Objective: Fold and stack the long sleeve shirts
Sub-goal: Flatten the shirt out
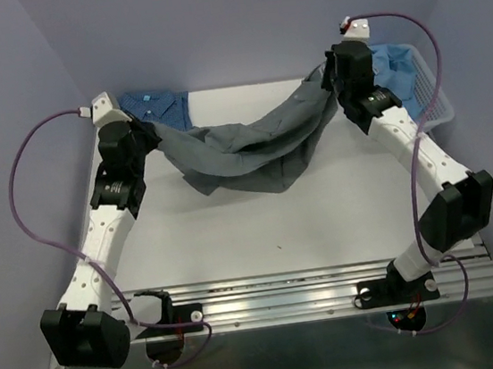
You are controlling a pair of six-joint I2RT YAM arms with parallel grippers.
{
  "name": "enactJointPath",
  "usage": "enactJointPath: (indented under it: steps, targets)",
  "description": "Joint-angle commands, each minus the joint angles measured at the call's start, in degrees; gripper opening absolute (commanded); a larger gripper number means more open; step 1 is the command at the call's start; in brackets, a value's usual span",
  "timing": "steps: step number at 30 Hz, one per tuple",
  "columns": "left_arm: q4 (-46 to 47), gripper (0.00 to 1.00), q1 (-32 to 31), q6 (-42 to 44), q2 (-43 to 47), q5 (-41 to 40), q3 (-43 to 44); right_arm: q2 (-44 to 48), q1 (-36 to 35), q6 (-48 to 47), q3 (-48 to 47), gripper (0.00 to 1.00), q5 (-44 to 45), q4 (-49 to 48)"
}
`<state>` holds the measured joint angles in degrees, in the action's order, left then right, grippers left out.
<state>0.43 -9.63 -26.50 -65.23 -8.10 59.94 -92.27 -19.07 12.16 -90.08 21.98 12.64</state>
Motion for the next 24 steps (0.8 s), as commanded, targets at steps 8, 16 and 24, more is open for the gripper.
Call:
enactJointPath:
  steps: [8, 16, 24]
  targets:
    - [7.3, 0.00, 1.1, 9.9, 7.9, -19.5, 22.3, 18.2, -1.2, -16.2, -4.1, 0.01, 14.8, -18.3]
    - [8.5, 0.00, 1.2, 17.4, 10.8, -26.6, 34.1, 20.3, -1.2, -26.5, -17.0, 0.01, 9.3, -19.4]
    - [10.4, 0.00, 1.2, 19.9, 10.2, -29.1, 37.4, 19.9, -1.2, -27.5, -20.7, 0.01, 0.1, -18.1]
